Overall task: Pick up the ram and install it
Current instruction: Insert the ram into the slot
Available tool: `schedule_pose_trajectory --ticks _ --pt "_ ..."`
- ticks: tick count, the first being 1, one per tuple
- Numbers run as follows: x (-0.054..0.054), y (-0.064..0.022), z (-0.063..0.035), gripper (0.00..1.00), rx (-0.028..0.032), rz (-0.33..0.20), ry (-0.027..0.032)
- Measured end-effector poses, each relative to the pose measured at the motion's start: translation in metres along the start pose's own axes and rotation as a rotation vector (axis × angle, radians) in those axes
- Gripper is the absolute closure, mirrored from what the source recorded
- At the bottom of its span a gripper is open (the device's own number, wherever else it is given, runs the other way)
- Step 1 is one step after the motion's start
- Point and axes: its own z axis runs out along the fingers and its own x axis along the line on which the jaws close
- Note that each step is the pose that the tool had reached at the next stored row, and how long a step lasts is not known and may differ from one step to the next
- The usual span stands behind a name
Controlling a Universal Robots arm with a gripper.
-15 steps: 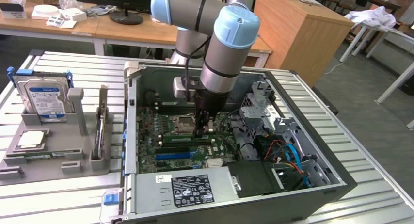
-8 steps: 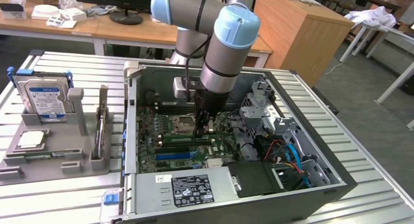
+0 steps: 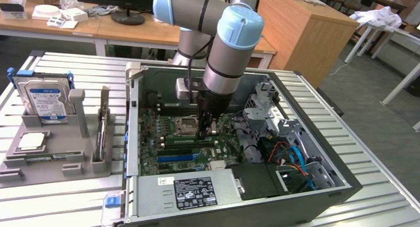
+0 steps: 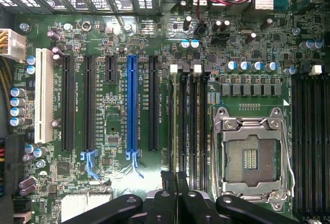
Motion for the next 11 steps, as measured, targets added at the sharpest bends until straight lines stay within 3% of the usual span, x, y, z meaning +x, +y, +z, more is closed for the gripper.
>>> schedule_pose_trajectory --ticks 11 --pt "0.0001 0.0000 0.0016 0.89 0.0002 0.000 0.0001"
